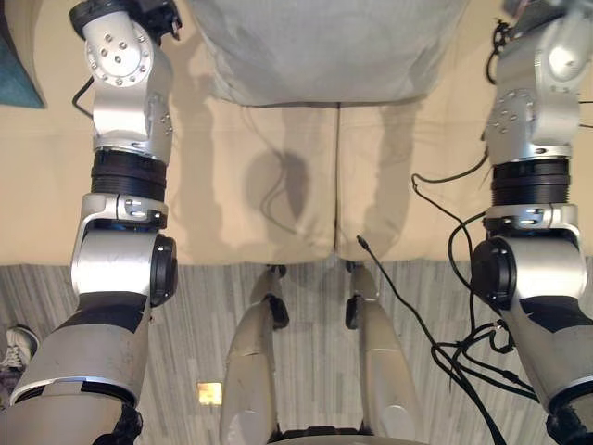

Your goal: Pick up cushions and gather them together orderly.

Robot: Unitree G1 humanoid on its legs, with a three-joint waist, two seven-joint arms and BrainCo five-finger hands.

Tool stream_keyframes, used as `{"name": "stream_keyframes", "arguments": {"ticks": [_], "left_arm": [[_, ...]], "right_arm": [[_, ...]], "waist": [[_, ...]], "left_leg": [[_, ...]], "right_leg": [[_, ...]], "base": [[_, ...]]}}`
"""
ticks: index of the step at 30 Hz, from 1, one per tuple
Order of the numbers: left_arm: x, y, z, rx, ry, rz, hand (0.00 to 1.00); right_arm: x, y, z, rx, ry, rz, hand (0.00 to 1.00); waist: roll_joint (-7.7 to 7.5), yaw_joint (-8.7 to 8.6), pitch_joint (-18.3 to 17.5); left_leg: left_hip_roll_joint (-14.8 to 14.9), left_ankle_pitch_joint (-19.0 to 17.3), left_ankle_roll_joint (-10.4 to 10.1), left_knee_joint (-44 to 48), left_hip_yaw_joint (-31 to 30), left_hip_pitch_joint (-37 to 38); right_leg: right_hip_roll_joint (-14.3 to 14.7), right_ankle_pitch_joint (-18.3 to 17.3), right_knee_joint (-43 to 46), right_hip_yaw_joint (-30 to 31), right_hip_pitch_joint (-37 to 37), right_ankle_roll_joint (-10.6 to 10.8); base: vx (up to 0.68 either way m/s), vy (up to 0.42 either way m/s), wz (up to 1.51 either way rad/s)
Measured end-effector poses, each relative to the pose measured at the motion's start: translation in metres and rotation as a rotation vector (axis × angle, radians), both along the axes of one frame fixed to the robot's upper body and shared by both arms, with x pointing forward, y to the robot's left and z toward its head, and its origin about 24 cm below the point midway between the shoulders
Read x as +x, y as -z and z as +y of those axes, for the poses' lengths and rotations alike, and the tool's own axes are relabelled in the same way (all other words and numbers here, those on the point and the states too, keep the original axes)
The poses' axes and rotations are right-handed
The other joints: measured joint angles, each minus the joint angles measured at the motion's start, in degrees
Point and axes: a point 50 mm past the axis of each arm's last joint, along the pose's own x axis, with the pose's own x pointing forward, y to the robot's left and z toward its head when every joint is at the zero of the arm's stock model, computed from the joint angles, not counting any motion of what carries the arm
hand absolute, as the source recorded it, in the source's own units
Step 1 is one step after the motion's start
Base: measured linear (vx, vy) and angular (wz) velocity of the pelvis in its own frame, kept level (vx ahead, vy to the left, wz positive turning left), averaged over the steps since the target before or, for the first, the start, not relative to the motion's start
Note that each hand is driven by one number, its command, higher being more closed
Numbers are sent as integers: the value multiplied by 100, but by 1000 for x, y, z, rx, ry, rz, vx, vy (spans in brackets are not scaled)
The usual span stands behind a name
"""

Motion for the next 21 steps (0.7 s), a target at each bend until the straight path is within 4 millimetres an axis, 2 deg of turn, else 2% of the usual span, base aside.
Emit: {"name": "stream_keyframes", "arguments": {"ticks": [3,5,7,8,9,10,11,12,13,15,17,18,21], "left_arm": [[-6,9,24,-67,-13,-1,0],[-11,16,36,-93,-25,-11,0],[-16,27,44,-98,-22,-12,0],[-21,35,48,-82,-27,-11,0],[-26,50,49,-52,-21,6,0],[-27,58,50,-38,-21,22,0],[-29,82,51,-13,-15,74,0],[-33,118,51,-4,-2,155,0],[-34,134,50,-4,8,194,0],[-48,204,42,-17,39,375,0],[-75,284,32,-34,83,630,0],[-84,300,30,-32,94,688,0],[-128,366,23,-19,122,953,0]], "right_arm": [[-26,-5,-18,36,-1,-136,0],[-38,1,-32,34,24,-176,0],[-41,17,-44,20,56,-156,0],[-41,31,-47,1,60,-128,0],[-39,54,-51,-26,65,-67,0],[-38,64,-52,-40,66,-37,0],[-38,91,-56,-67,72,41,0],[-41,128,-60,-89,71,144,0],[-42,143,-61,-93,69,189,0],[-51,206,-61,-100,61,391,0],[-72,275,-59,-103,47,635,0],[-78,291,-58,-116,47,699,0],[-110,366,-51,-131,22,1015,0]], "waist": [[0,49,0],[0,72,-1],[-1,97,-13],[-1,102,-14],[-1,107,-14],[-1,105,-14],[-1,104,-17],[10,107,-50],[17,104,-54],[19,102,-165],[26,125,-577],[25,125,-585],[32,122,-842]], "left_leg": [[137,-230,74,343,58,-83],[199,-317,98,510,90,-91],[276,-442,114,713,91,-75],[340,-513,133,817,98,-62],[379,-564,129,898,91,5],[385,-568,134,899,90,60],[396,-603,136,898,90,191],[420,-687,112,910,89,342],[429,-706,103,915,93,428],[431,-782,80,898,79,741],[417,-860,29,825,74,971],[405,-861,25,801,68,1115],[313,-861,16,623,24,1695]], "right_leg": [[67,-12,69,12,11,-10],[89,-59,156,-11,44,-46],[117,-148,223,-39,127,-43],[151,-185,291,-46,158,-61],[168,-233,343,-83,254,-85],[170,-251,344,-100,308,-88],[176,-309,358,-137,448,-72],[175,-421,446,-188,590,-86],[170,-467,473,-204,668,-80],[162,-623,528,-280,987,-80],[156,-779,543,-311,1186,-78],[148,-827,547,-312,1323,-66],[125,-991,527,-328,1834,-51]], "base": [[-37,-6,-12],[-44,-25,-7],[-33,-38,-5],[-36,-71,-3],[-29,-77,-1],[-15,-69,5],[1,-78,7],[12,-76,10],[38,-89,13],[56,-60,13],[111,-69,11],[147,-53,12],[129,-36,10]]}}
